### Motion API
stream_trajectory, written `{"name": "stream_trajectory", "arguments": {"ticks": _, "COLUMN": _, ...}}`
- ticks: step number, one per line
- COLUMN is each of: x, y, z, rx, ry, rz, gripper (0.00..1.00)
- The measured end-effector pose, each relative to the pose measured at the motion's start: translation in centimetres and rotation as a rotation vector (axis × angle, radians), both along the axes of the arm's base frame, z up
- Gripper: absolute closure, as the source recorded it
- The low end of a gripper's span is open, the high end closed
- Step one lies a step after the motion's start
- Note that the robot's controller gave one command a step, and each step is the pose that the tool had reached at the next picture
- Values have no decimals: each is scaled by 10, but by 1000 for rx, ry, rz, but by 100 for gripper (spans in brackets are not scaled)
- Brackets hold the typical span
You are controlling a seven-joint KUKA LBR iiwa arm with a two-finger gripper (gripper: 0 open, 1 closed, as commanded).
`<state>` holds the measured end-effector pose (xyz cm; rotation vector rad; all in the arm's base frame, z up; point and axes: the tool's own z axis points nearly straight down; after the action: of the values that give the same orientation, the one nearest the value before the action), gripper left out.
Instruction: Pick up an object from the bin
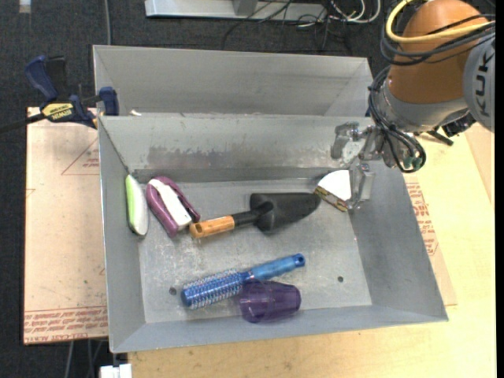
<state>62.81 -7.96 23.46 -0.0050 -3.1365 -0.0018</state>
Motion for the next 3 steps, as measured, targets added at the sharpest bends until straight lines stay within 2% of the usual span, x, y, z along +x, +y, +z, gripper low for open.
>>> {"name": "stream_trajectory", "arguments": {"ticks": 1, "x": 1, "y": 1, "z": 5, "rx": -1, "ry": -8, "rz": 3, "gripper": 0}}
{"name": "stream_trajectory", "arguments": {"ticks": 2, "x": 2, "y": 48, "z": -104, "rx": 0, "ry": -8, "rz": 90, "gripper": 0}}
{"name": "stream_trajectory", "arguments": {"ticks": 3, "x": 13, "y": 53, "z": -96, "rx": 0, "ry": -9, "rz": 225, "gripper": 0}}
